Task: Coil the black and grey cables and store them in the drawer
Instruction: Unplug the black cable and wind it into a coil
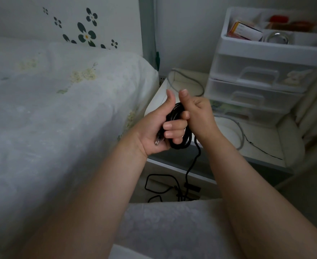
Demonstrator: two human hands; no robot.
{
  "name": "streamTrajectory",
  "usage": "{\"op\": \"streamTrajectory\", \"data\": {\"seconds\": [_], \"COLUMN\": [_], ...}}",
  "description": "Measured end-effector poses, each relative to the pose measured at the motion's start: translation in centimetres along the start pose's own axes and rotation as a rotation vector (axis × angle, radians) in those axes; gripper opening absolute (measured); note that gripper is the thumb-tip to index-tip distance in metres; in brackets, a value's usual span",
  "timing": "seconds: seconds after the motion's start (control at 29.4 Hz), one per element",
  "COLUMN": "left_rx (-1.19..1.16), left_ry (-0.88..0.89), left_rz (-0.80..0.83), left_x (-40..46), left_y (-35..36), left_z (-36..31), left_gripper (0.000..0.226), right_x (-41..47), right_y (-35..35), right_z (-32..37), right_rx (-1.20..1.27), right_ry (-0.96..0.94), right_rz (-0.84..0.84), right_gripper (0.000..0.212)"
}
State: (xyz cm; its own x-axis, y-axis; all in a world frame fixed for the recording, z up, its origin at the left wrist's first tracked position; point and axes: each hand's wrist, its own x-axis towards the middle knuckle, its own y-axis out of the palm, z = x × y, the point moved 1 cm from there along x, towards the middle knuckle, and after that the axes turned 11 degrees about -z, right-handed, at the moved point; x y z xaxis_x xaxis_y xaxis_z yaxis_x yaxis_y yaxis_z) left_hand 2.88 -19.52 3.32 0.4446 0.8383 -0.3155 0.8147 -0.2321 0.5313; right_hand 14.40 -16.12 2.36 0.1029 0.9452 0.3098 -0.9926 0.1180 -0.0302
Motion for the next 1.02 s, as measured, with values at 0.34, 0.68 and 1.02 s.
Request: {"op": "streamTrajectory", "data": {"seconds": [0.34, 0.68, 1.02], "left_rx": [0.08, 0.113, -0.295], "left_ry": [0.01, 0.096, 0.356], "left_rz": [0.031, 0.086, -0.036], "left_x": [-0.4, -0.3, 0.2], "left_y": [0.8, -0.2, -1.0], "left_z": [0.0, -0.5, -1.9], "left_gripper": [0.052, 0.052, 0.059], "right_x": [-0.6, 0.4, -0.6], "right_y": [-0.4, -0.2, 2.5], "right_z": [0.6, 0.1, -2.4], "right_rx": [0.07, 0.063, -0.06], "right_ry": [-0.138, 0.059, 0.083], "right_rz": [-0.051, 0.0, -0.064], "right_gripper": [0.027, 0.054, 0.042]}}
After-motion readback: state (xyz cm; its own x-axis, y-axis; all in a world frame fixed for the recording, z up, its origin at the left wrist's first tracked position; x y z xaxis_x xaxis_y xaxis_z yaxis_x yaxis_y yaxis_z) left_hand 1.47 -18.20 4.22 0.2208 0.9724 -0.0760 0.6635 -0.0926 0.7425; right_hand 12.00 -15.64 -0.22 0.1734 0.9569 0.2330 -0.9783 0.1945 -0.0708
